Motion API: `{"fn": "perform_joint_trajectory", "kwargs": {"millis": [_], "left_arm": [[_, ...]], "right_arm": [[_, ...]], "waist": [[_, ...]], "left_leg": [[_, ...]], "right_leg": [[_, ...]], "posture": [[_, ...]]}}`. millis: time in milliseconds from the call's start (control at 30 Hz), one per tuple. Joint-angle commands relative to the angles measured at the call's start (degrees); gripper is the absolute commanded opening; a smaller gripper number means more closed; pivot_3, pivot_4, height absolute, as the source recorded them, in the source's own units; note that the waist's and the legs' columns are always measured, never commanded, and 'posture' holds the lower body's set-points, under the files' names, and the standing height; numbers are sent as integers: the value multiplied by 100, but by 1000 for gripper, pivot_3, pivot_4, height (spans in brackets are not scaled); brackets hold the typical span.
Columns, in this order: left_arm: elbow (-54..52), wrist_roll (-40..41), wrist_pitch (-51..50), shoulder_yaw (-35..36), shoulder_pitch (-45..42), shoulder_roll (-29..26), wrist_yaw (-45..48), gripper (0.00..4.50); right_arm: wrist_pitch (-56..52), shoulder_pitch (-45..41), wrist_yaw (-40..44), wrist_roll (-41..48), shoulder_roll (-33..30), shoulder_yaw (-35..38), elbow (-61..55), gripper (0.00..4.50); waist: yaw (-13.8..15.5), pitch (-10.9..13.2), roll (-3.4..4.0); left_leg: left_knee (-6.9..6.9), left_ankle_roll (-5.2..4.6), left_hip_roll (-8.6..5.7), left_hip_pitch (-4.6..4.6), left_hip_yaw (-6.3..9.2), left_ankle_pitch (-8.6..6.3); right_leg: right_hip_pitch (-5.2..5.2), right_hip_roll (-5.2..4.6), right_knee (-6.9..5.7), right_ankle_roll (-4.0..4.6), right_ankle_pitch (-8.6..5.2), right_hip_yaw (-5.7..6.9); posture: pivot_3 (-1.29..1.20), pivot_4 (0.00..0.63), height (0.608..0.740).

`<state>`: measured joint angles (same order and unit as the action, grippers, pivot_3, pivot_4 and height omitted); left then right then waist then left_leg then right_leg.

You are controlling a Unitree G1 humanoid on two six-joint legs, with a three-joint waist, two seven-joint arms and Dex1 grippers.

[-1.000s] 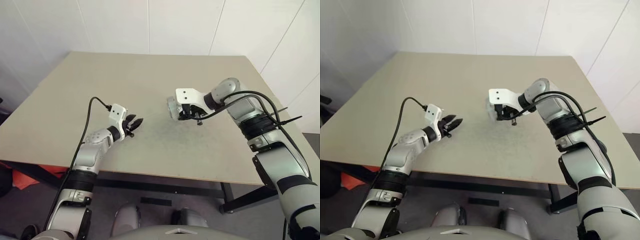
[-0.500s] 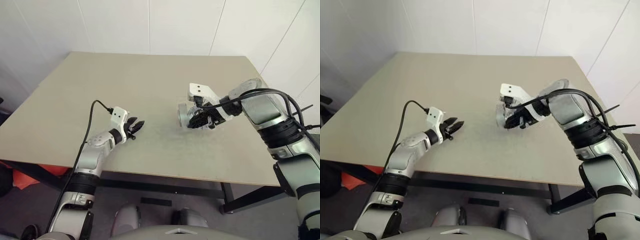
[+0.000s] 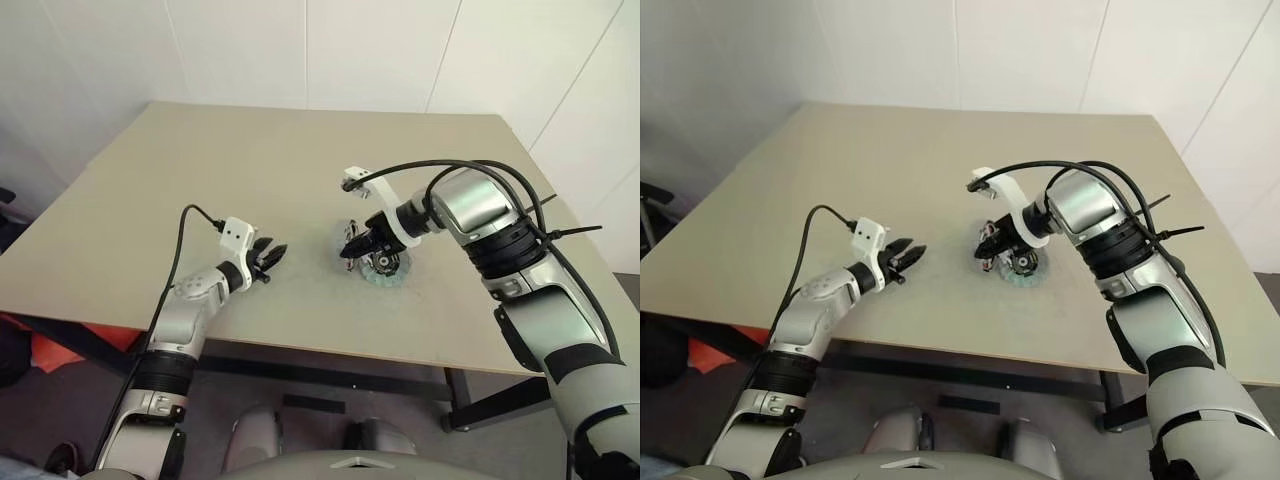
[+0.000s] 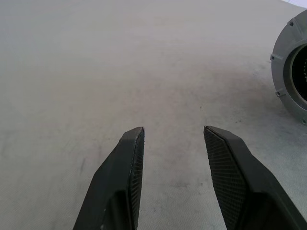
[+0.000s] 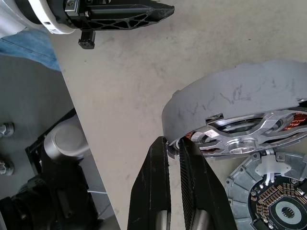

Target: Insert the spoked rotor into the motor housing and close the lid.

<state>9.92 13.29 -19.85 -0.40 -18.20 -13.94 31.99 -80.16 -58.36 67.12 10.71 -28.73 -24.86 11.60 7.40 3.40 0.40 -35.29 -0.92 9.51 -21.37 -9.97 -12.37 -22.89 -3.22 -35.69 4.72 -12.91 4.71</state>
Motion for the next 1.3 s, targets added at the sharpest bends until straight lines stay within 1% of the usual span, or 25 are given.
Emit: {"fn": "perform_joint_trajectory", "kwargs": {"millis": [33,233,300,367,467,633,667,700,833,967,1067,1133,1200,1233,1300], "left_arm": [[-265,41,40,48,-31,-39,-17,2092],[-314,42,18,55,-12,-50,-34,2092],[-318,42,10,55,-15,-49,-36,2092],[-330,39,5,50,-10,-47,-40,2092],[-344,33,-3,44,-6,-52,-44,2092],[-386,41,-26,45,21,-75,-37,2092],[-392,43,-29,46,25,-80,-35,2092],[-396,45,-31,45,27,-83,-33,2092],[-366,43,-34,34,-8,-93,-12,2092],[-283,31,-26,14,-87,-95,16,2092],[-214,17,-15,-4,-158,-113,65,2092],[-143,13,-3,-9,-232,-122,93,2092],[-82,7,10,-19,-296,-126,123,2092],[-56,6,18,-23,-319,-129,139,2092],[2,2,34,-25,-370,-138,177,2092]], "right_arm": [[104,-199,-248,217,97,124,-6,1],[266,-188,-744,258,474,195,450,1],[476,-242,-963,194,613,261,771,741],[713,-287,-1117,140,702,290,1079,1226],[1060,-398,-1356,48,826,374,1602,2209],[1377,-541,-1442,15,884,431,1987,3806],[1410,-608,-1432,38,888,481,2025,4069],[1433,-659,-1423,58,891,516,2057,4441],[1314,-1027,-1399,263,913,859,2059,4475],[990,-1176,-1320,533,849,1107,1565,4475],[1046,-1091,-1215,641,726,1122,1055,4475],[1504,-990,-1092,598,557,1070,724,4475],[2211,-828,-885,518,361,1044,468,4475],[2683,-721,-772,420,246,999,387,4475],[4010,-433,-309,119,-117,780,245,4475]], "waist": [[-2,0,0],[-16,0,0],[-24,0,0],[-26,0,0],[-19,0,0],[-26,0,0],[-28,0,0],[-30,0,0],[-30,1,2],[-27,2,2],[-22,2,2],[-6,2,1],[8,2,0],[16,2,0],[19,2,-1]], "left_leg": [[2,1,0,0,0,0],[3,11,0,15,0,6],[4,15,1,27,0,8],[4,18,1,37,0,10],[4,18,0,37,1,10],[7,16,0,32,1,9],[8,16,0,30,1,9],[9,16,0,30,1,9],[9,16,0,30,0,9],[11,17,0,31,1,9],[14,17,0,28,0,9],[14,16,0,27,0,9],[13,16,-2,27,1,9],[13,16,-2,27,1,9],[12,15,-4,29,1,8]], "right_leg": [[0,0,0,0,0,0],[8,0,-5,0,0,0],[18,1,-5,-1,0,0],[26,0,-5,-2,0,0],[29,0,-5,-2,0,0],[25,0,-4,-1,1,0],[24,0,-4,-1,1,0],[22,0,-4,-1,1,0],[22,1,-4,-1,0,0],[21,1,-3,-1,0,0],[20,1,-1,-2,0,0],[19,1,-1,-2,0,0],[21,0,0,-4,0,0],[22,0,0,-4,0,0],[26,-2,3,-9,2,0]], "posture": [[0,0,740],[0,0,740],[0,0,740],[0,0,740],[0,0,740],[0,0,740],[0,0,740],[0,0,740],[0,0,740],[0,0,740],[0,0,740],[0,0,740],[0,0,740],[0,0,740],[0,0,740]]}}
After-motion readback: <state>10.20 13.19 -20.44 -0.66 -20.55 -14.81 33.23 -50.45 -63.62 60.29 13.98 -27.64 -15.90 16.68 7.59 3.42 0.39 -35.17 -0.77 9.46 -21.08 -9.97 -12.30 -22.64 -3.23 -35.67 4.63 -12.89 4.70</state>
